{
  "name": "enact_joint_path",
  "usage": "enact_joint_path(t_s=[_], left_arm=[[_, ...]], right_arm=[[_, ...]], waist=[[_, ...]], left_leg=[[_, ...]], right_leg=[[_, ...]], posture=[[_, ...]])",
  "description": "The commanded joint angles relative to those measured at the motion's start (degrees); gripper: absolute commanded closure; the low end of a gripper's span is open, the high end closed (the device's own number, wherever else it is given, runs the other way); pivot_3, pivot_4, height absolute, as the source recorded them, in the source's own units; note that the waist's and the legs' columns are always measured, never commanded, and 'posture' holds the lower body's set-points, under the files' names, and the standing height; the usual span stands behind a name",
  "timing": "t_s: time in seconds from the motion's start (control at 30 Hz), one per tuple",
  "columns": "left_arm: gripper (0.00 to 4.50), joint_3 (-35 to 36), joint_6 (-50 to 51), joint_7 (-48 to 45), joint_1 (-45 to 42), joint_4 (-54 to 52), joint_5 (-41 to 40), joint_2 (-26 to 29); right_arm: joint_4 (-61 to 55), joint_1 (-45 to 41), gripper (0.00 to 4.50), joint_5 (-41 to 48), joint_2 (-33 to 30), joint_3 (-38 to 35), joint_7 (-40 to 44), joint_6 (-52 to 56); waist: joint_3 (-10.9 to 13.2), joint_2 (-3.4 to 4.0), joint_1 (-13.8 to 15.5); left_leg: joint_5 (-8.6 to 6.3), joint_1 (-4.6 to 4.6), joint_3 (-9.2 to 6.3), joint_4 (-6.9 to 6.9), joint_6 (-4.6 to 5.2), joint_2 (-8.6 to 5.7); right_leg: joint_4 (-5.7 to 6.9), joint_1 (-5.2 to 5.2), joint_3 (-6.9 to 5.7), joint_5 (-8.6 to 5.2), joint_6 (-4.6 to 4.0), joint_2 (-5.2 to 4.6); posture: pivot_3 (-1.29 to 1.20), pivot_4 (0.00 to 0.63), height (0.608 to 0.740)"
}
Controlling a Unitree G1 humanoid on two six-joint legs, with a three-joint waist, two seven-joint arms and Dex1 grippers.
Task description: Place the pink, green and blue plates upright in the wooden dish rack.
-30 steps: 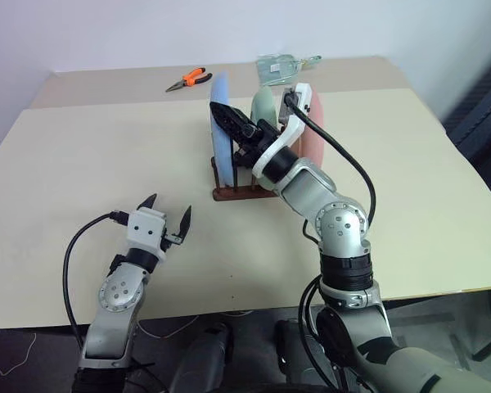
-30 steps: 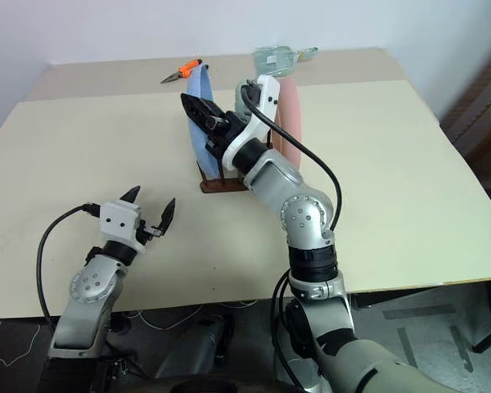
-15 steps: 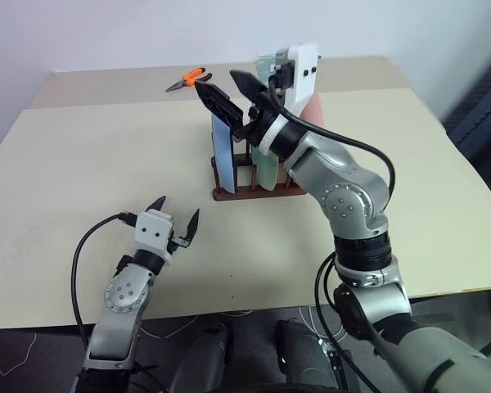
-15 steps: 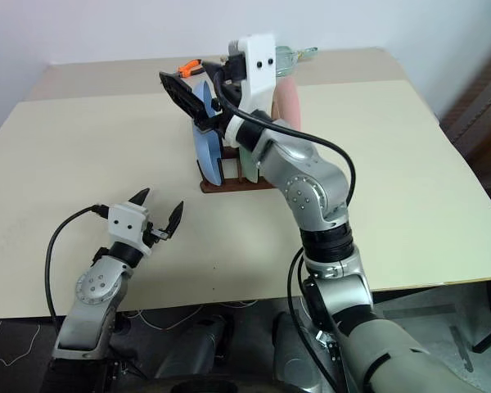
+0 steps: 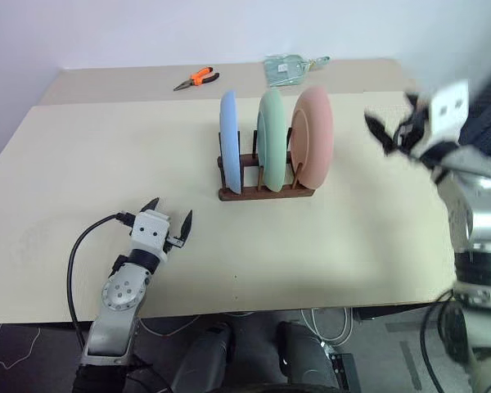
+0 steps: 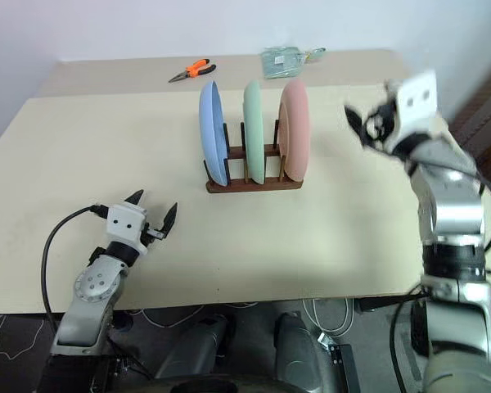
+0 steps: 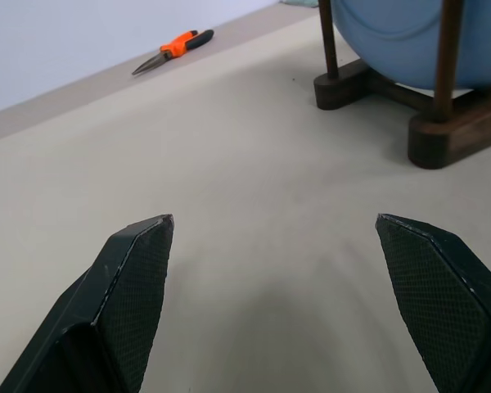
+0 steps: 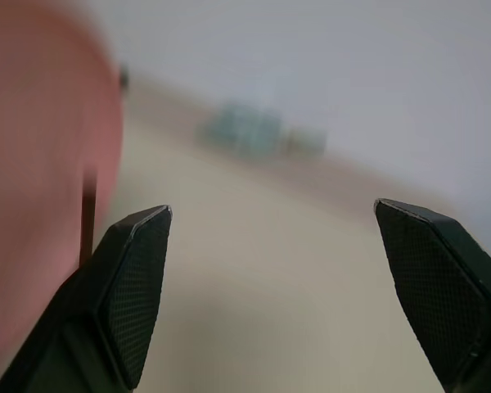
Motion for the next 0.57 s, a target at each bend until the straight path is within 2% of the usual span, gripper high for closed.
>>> enact_joint_path(t_s=[0.03, 0.13, 0.57], left_arm=[[0.43, 2.4, -0.9, 0.5, -0.4, 1.0, -0.3, 0.8], [0.43, 3.4, -0.4, 0.8, -0.3, 1.8, 0.0, 1.3], [0.43, 4.5, 1.8, 2.0, 0.5, 1.3, 0.4, 1.4]], right_arm=[[-2.6, 4.4, 0.48, -0.2, 1.8, 0.4, 2.0, -2.9], [-2.5, 6.6, 0.48, -0.7, 3.7, 1.0, 2.6, -4.7], [5.9, 4.6, 0.48, -1.6, 6.6, 2.6, 6.6, -8.4]], waist=[[0.0, 0.06, -0.2], [0.0, 0.07, -0.7], [0.0, 0.07, -0.8]], left_leg=[[0.00, 0.03, 0.00, 0.00, 0.00, 0.01], [0.00, 0.06, 0.01, 0.01, 0.00, 0.02], [0.00, 0.11, -0.02, 0.06, 0.00, 0.02]], right_leg=[[0.01, 0.01, 0.01, 0.00, 0.00, 0.01], [0.01, 0.05, 0.02, 0.00, 0.00, 0.02], [-0.03, 0.14, -0.01, 0.00, 0.00, 0.04]], posture=[[0.00, 0.150, 0.739], [0.00, 0.150, 0.739], [0.00, 0.150, 0.739]])
